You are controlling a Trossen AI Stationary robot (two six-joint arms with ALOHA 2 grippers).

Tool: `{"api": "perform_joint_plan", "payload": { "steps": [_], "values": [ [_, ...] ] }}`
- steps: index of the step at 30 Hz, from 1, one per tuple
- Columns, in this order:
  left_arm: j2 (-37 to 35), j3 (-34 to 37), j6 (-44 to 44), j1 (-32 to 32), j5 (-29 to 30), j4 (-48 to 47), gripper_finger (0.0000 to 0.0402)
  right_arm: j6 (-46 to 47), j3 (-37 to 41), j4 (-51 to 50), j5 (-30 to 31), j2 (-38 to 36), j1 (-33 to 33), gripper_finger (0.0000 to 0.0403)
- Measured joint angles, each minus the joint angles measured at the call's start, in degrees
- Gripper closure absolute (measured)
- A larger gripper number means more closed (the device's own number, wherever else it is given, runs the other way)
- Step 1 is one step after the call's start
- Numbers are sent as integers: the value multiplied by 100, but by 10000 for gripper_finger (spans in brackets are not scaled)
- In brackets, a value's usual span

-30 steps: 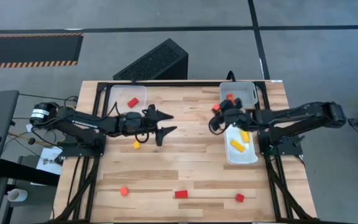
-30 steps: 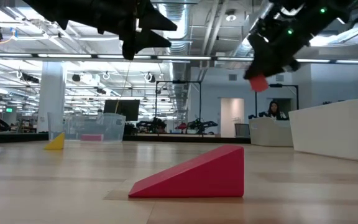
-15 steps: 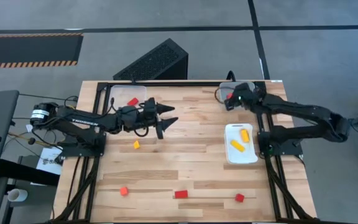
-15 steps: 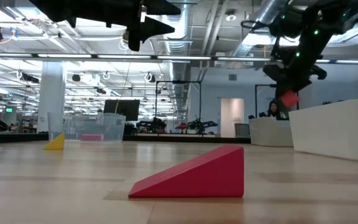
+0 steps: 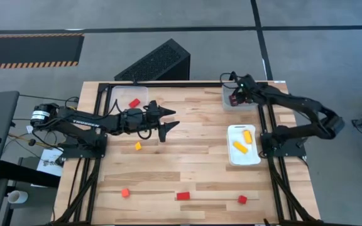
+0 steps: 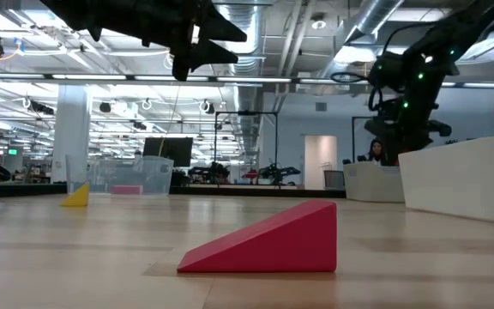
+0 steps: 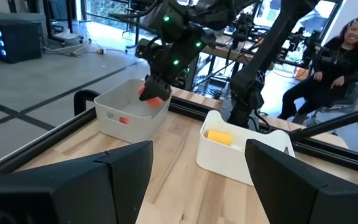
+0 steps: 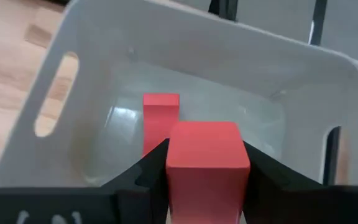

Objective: Sort & place blocks by color
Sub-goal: Put the top orange block into the gray bin, then put the right red block into the transparent bin

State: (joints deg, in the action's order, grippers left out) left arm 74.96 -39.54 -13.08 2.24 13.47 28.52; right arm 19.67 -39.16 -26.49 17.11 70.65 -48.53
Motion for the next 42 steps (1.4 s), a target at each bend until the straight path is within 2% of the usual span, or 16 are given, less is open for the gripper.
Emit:
{"api": "perform_joint_plan", "payload": {
  "steps": [9, 15, 24, 29, 32, 39, 42],
  "values": [
    [0, -1, -1, 0, 4, -18, 159, -86, 0, 276, -73, 688, -142, 164],
    [0, -1, -1, 0, 4, -107, 159, -176, 0, 301, -76, 631, -146, 137],
    [0, -1, 29, 0, -83, -135, 159, -183, 0, 328, -268, -603, 244, 138],
    [0, -1, 37, -2, -105, -134, 159, -216, 0, 729, -838, -1370, 637, 138],
    [0, -1, 35, -2, -105, -134, 159, -205, 0, 923, -974, -1735, 872, 138],
    [0, -1, 33, 0, -105, -131, 159, -156, 0, 896, -995, -2222, 1254, 138],
    [0, -1, 33, 0, -109, -132, 159, -154, 0, 899, -1232, -2328, 1503, 138]
  ]
}}
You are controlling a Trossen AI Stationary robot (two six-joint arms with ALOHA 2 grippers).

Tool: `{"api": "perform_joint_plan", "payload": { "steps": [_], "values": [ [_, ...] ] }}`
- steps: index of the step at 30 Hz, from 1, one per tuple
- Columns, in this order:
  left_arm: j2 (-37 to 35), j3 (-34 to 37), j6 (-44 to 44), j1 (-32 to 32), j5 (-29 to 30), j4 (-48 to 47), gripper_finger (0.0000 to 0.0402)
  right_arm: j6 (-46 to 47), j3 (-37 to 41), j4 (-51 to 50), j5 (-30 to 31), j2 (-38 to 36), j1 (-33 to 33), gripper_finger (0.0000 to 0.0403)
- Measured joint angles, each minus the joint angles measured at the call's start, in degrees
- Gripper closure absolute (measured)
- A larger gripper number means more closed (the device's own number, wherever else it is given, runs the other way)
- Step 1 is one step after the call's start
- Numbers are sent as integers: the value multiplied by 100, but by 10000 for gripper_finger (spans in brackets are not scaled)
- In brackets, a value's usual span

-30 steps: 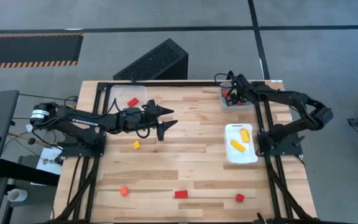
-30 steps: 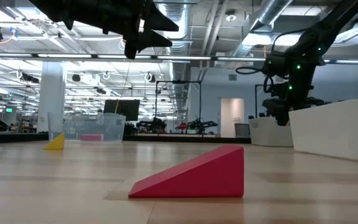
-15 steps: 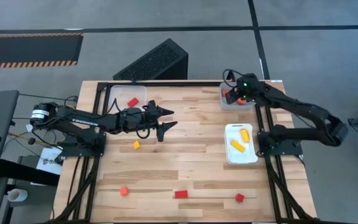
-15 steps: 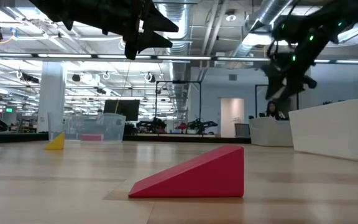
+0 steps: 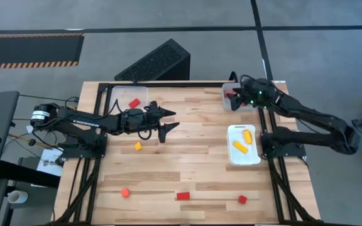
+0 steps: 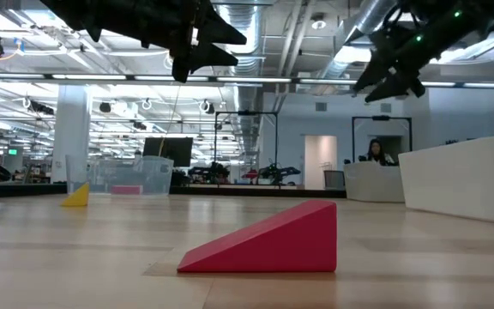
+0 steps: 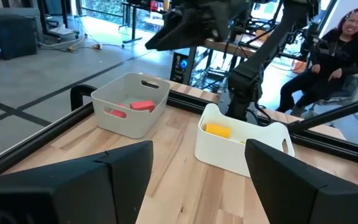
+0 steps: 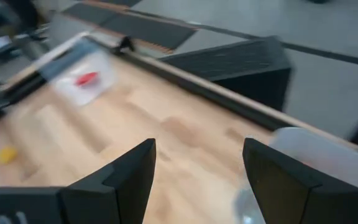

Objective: Sort & place blocks by color
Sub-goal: Put the right red block into the transparent bin

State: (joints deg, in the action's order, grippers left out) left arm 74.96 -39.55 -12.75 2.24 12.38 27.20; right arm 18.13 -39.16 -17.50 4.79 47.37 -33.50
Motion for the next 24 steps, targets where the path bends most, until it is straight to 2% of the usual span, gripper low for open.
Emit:
{"api": "perform_joint_plan", "payload": {
  "steps": [4, 14, 21, 24],
  "values": [
    [0, 0, 7, 0, 0, 2, 159, -2, 0, -26, -185, -59, 514, 138],
    [0, 0, 9, -2, 0, 4, 159, 366, 0, -26, -185, -52, 2248, 138],
    [0, 0, 9, -1, 0, 4, 159, 787, 0, -18, 278, 83, 3575, 138],
    [0, 0, 9, -2, 0, 4, 159, 980, 0, -11, 296, 233, 4094, 138]
  ]
}}
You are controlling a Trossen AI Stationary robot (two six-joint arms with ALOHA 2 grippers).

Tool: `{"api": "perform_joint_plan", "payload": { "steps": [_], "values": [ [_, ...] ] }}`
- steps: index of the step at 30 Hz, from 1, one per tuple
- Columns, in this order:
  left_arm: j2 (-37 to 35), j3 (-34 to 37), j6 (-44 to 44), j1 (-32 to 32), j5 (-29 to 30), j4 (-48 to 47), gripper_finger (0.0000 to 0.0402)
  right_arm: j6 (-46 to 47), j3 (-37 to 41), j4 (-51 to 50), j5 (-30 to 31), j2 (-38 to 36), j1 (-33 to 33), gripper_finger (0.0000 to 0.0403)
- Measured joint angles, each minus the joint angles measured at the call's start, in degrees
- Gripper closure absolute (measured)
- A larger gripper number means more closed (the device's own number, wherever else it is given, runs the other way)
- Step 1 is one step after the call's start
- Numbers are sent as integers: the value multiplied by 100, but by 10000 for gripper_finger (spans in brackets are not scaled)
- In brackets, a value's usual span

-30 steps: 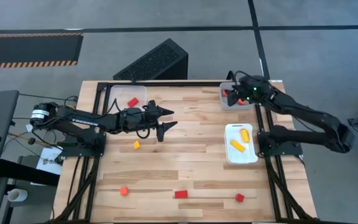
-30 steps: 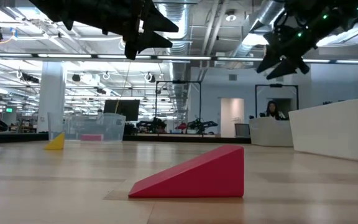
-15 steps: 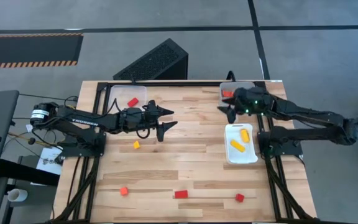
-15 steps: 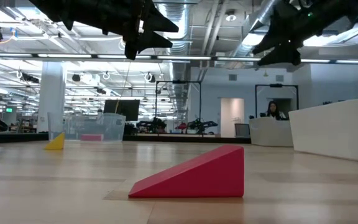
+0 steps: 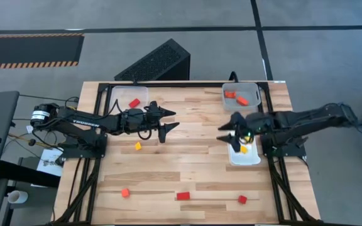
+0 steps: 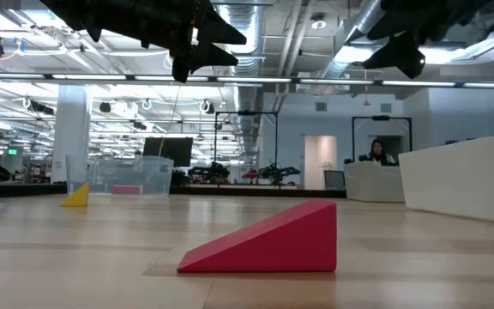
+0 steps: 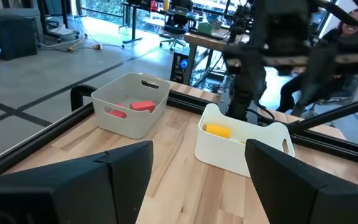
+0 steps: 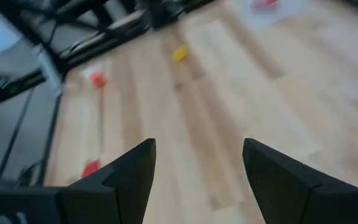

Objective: Sort & place blocks by color
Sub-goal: Put the right red block into the transparent bin

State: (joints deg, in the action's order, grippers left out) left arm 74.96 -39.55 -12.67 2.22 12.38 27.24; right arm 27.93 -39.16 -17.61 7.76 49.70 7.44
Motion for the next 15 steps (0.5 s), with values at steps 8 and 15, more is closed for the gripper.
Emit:
{"api": "perform_joint_plan", "payload": {
  "steps": [8, 15],
  "values": [
    [2, 0, -4, 0, 0, -96, 159, 980, 0, -13, 3, 580, 1295, 138],
    [2, 0, -7, 0, 0, -94, 159, 2199, 0, -246, 138, 1189, 2240, 138]
  ]
}}
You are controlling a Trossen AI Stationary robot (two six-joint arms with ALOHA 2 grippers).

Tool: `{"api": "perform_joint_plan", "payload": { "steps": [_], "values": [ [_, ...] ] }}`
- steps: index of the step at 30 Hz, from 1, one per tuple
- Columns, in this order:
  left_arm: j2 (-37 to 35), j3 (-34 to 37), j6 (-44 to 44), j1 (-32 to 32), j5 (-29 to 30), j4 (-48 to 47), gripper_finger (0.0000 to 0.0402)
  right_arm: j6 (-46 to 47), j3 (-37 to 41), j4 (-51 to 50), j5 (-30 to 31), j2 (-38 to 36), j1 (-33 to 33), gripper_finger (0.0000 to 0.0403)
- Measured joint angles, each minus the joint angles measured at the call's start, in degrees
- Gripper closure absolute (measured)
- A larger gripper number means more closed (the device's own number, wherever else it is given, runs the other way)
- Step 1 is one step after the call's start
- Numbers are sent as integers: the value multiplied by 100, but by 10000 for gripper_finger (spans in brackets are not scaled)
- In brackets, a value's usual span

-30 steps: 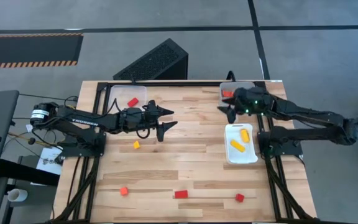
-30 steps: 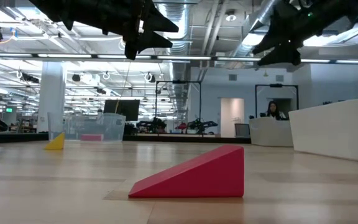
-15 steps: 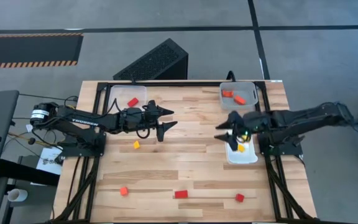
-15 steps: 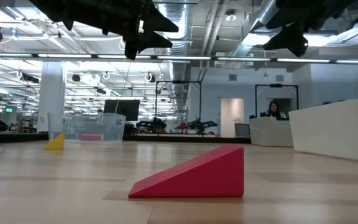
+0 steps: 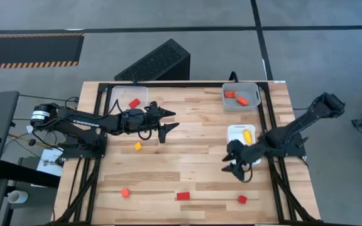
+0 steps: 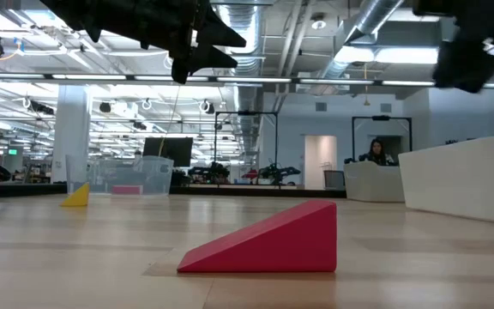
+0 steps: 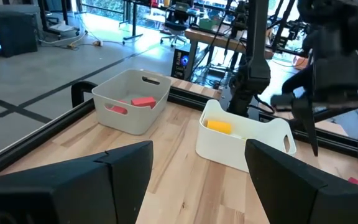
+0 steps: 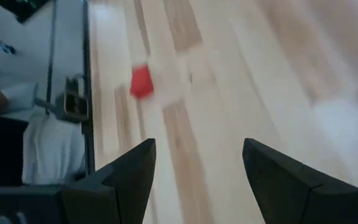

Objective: Sort & place blocks by color
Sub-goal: Put the right red block into the transparent bin

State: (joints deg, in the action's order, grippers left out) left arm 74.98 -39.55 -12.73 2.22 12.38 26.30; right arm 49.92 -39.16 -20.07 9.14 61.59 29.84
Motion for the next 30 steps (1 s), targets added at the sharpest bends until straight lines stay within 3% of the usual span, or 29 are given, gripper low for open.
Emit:
{"api": "perform_joint_plan", "payload": {
  "steps": [6, 12, 16, 26, 30],
  "values": [
    [0, 0, -2, 2, 0, 2, 159, 1118, -488, -965, -22, 561, 666, 138],
    [0, 0, 0, 2, 0, 26, 159, 1458, -1600, -2082, 139, 1339, 1093, 138],
    [0, 0, 2, 1, 1, 162, 159, 1516, -1987, -2170, 101, 1947, 1310, 138],
    [0, 0, 109, -3, -5, 283, 159, 2239, -2050, -2018, -1572, 2901, 1583, 138],
    [0, 0, 1, -36, -141, 251, 159, 2462, -2050, -2037, -1788, 2970, 1634, 138]
  ]
}}
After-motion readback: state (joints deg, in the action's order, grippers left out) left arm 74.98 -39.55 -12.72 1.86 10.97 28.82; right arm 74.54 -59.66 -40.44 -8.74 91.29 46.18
